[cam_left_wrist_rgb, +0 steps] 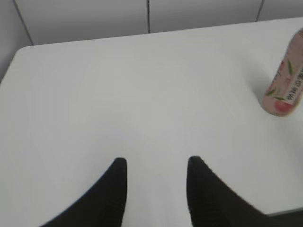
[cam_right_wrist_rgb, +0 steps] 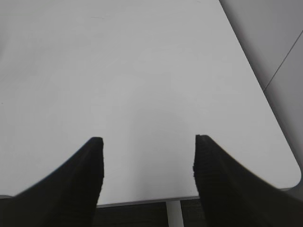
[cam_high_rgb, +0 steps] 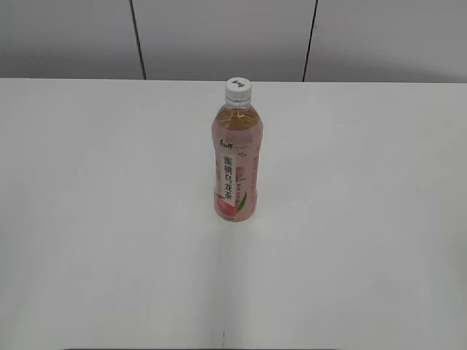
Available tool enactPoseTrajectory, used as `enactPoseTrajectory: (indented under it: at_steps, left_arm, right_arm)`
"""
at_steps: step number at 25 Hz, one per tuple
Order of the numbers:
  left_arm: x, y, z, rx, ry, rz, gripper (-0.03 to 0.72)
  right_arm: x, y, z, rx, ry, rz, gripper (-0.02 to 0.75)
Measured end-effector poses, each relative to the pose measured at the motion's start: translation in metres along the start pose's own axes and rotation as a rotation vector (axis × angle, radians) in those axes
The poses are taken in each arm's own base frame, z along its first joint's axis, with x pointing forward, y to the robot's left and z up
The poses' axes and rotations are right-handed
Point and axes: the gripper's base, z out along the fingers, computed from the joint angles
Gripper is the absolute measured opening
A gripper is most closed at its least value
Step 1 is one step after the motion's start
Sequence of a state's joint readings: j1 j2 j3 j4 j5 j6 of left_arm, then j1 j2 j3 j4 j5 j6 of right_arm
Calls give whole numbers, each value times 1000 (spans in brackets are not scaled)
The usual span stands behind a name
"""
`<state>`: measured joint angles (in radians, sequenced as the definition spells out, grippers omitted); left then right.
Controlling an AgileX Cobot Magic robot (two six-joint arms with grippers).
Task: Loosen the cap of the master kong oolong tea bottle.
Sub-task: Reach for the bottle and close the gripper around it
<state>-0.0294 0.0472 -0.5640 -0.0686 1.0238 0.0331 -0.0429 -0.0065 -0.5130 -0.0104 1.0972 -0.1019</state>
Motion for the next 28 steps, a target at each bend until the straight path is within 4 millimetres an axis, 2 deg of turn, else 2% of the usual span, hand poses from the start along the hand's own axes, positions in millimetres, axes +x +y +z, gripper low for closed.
enactPoseTrajectory:
  at_steps: [4,10,17,28]
  left_arm:
    - [-9,-6,12,71,45,2,262]
    - [-33,-15,27,184,-81,-11,262]
    - [-26,-12,64,170,-38,9,291]
    - [-37,-6,84,121,-102,46,327]
  right_arm:
    - [0,0,0,0,0,4,458]
    - [0,1,0,-9,-1,12,458]
    - [0,2,0,-19,-2,23,458]
    - [0,2,0,-17,-2,22,458]
